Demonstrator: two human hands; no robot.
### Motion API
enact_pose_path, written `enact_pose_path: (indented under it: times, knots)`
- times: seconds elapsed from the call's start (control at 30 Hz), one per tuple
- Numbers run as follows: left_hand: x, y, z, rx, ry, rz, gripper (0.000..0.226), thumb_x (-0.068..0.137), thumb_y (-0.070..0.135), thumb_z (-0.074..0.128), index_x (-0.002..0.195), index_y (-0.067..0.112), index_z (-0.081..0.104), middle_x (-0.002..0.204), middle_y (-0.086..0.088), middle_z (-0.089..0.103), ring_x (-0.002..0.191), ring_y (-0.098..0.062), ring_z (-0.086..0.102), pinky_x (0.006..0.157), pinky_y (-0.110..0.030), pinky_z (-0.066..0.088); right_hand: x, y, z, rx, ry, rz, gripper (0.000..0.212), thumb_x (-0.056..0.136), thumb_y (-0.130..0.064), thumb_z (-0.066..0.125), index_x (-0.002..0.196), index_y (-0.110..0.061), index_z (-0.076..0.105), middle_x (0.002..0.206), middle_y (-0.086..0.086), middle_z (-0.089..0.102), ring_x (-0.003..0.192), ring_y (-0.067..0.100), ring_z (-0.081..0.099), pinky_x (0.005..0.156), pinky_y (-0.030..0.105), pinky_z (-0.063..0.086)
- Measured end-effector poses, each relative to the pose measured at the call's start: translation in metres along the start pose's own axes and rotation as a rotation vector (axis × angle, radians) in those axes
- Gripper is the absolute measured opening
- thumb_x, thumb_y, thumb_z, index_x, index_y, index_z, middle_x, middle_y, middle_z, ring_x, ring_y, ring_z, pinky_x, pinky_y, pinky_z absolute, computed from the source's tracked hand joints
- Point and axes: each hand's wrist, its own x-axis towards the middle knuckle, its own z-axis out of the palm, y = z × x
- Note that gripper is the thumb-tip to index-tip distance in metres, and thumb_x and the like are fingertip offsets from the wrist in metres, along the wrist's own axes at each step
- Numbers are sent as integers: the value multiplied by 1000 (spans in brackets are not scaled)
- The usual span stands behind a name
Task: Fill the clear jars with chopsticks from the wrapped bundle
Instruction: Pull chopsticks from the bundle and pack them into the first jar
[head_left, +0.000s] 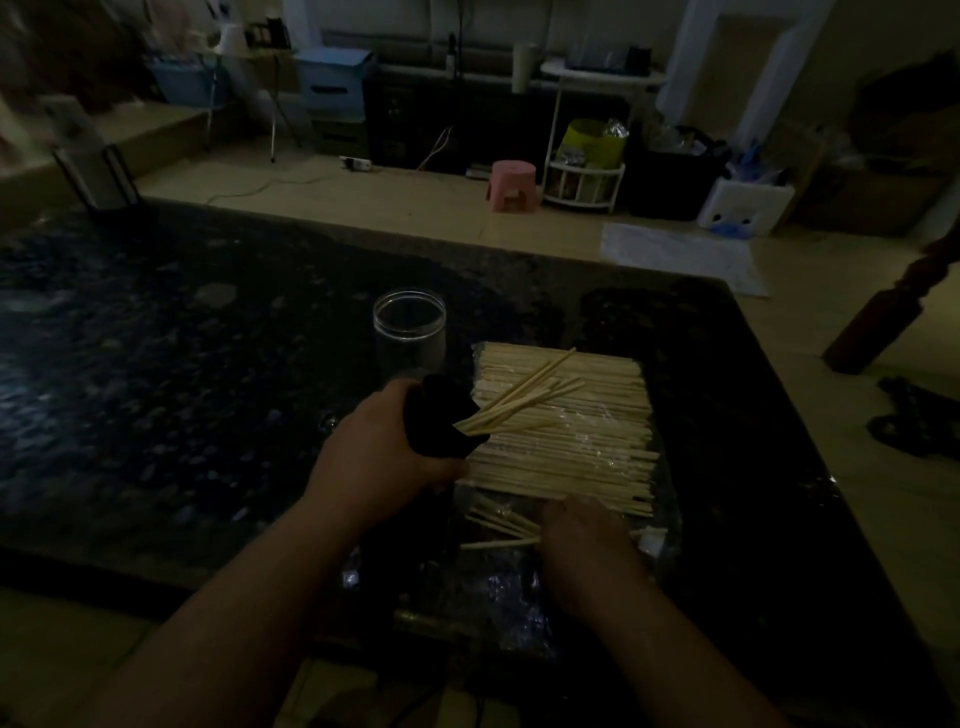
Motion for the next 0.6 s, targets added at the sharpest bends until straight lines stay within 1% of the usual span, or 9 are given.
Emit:
enact_pose_path:
  times: [0.1, 0.17, 0.27, 0.3, 0.37, 0.43, 0.47, 0.53, 0.6]
  knots:
    - [0, 0, 0, 7, -11, 4, 88, 54, 46, 88, 130, 31, 48, 121, 5, 59, 108, -15, 58, 87, -30, 47, -4, -2, -3, 1, 38, -20, 37, 89, -25, 58, 123, -15, 48, 124, 8, 52, 114, 28, 49, 95, 36, 39]
    - [0, 0, -1, 3, -12, 2, 89, 53, 45, 89, 131, 30, 48, 122, 5, 59, 109, -15, 57, 89, -31, 48, -8, -3, -9, 54, 54, -18, 36, 90, -23, 57, 124, -16, 46, 122, 7, 56, 111, 27, 54, 90, 35, 43]
    - [0, 0, -3, -13, -13, -8, 90, 53, 45, 89, 131, 30, 48, 123, 5, 59, 109, -14, 57, 90, -32, 47, -13, -3, -19, 120, 65, -61, 36, 92, -22, 53, 126, -18, 42, 120, 7, 59, 105, 28, 60, 83, 34, 47]
    - [1, 1, -4, -19, -14, -14, 91, 52, 45, 89, 132, 30, 47, 123, 5, 59, 109, -14, 57, 90, -32, 47, -14, -2, -23, 137, 66, -74, 34, 94, -25, 51, 126, -19, 41, 120, 8, 59, 105, 29, 60, 82, 35, 47]
    - [1, 2, -5, -33, -17, -24, 93, 52, 46, 88, 133, 29, 47, 124, 5, 58, 110, -15, 56, 90, -31, 46, -16, 0, -32, 199, 55, -71, 33, 96, -41, 48, 122, -22, 43, 118, 7, 60, 106, 29, 59, 78, 34, 43]
    - [0, 4, -6, -47, -17, -27, 92, 52, 45, 89, 133, 29, 47, 124, 5, 58, 110, -14, 56, 88, -29, 44, -19, 3, -42, 207, 35, -65, 39, 93, -55, 48, 118, -25, 47, 117, 6, 61, 108, 27, 58, 76, 33, 39]
    - [0, 4, -6, -53, -18, -29, 91, 53, 43, 89, 133, 28, 48, 124, 5, 59, 108, -13, 55, 87, -28, 43, -20, 4, -46, 174, 41, -80, 40, 91, -57, 49, 116, -26, 50, 118, 6, 61, 109, 27, 57, 77, 33, 40]
    - [0, 5, -7, -58, -24, -44, 90, 54, 41, 89, 132, 27, 48, 123, 5, 59, 106, -11, 55, 84, -27, 41, -25, 5, -55, 113, 76, -120, 37, 89, -53, 49, 114, -26, 53, 118, 5, 62, 110, 28, 57, 81, 32, 42]
    - [0, 5, -8, -54, -16, -56, 90, 54, 41, 90, 132, 26, 49, 123, 4, 59, 107, -12, 55, 82, -26, 40, -30, 5, -64, 118, 155, -147, 34, 87, -50, 47, 109, -25, 55, 113, 2, 64, 106, 27, 58, 76, 30, 40]
